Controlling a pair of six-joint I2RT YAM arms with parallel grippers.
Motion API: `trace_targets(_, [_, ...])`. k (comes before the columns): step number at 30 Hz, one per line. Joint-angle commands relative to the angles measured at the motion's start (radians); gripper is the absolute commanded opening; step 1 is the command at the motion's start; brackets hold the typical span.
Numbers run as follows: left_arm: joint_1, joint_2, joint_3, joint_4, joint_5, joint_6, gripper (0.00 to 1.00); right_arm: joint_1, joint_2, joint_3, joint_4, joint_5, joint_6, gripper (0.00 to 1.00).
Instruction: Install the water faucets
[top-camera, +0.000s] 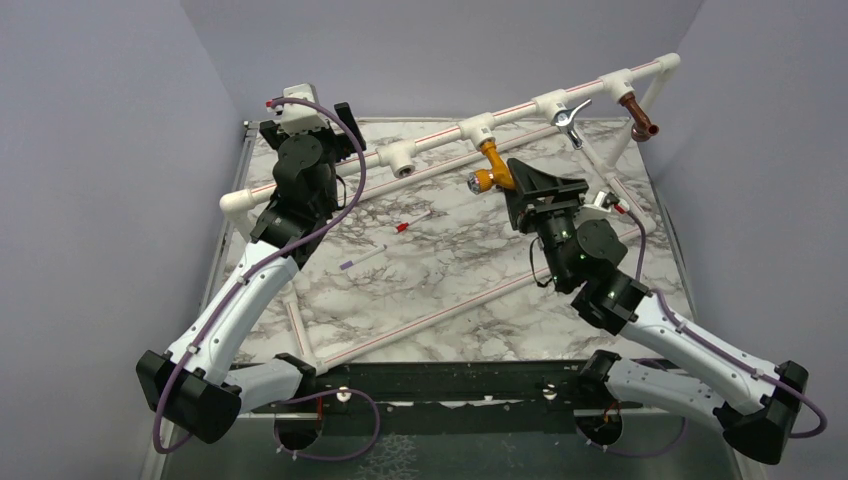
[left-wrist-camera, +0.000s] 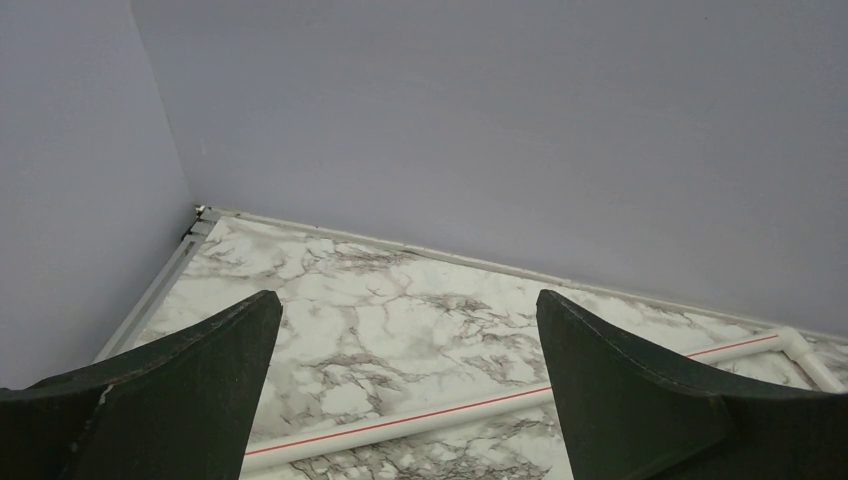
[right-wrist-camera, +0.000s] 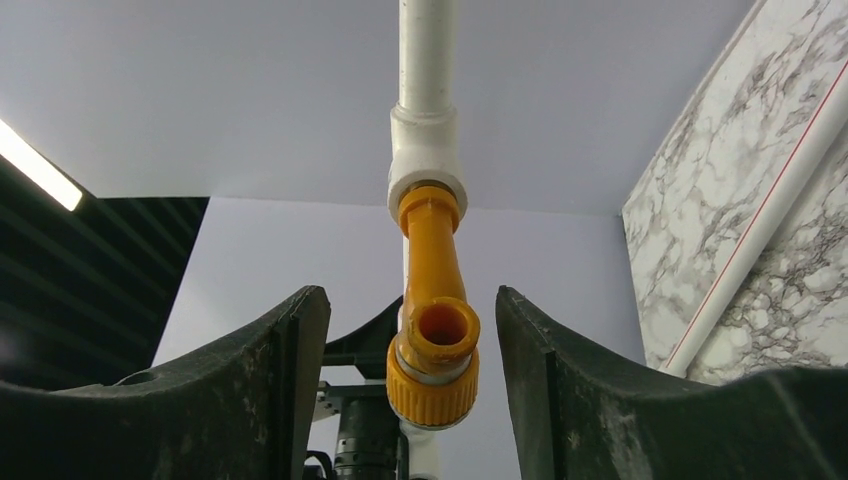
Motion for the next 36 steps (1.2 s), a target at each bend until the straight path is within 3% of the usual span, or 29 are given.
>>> trace_targets(1, [-0.041, 0.077, -0.116, -0.367, 0.054, -0.019, 0.99, 0.001, -0.048, -0.012, -0.016, -0.015, -0.085, 0.67])
trace_targets(11, [-0.043, 0.082, -0.115, -0.367, 0.053, -0.019, 0.99, 0.001, -0.126, 0.003, -0.151, -0.032, -0.399, 0.70])
trace_targets(15, [-0.043, 0.082, -0.116, -0.366, 0.053, -0.019, 0.99, 0.001, -0.154, -0.001, -0.148, -0.017, -0.600, 0.70])
trace_targets(23, [-0.044, 0.080, -0.116, -0.366, 0.052, -0.018, 0.99, 0.001, -0.249, -0.030, 0.014, -0.171, -1.310, 0.70])
trace_targets(36, [-0.044, 0.083, -0.115, -0.367, 0.055, -0.018, 0.99, 0.001, -0.258, 0.057, -0.169, -0.461, -2.177, 0.75])
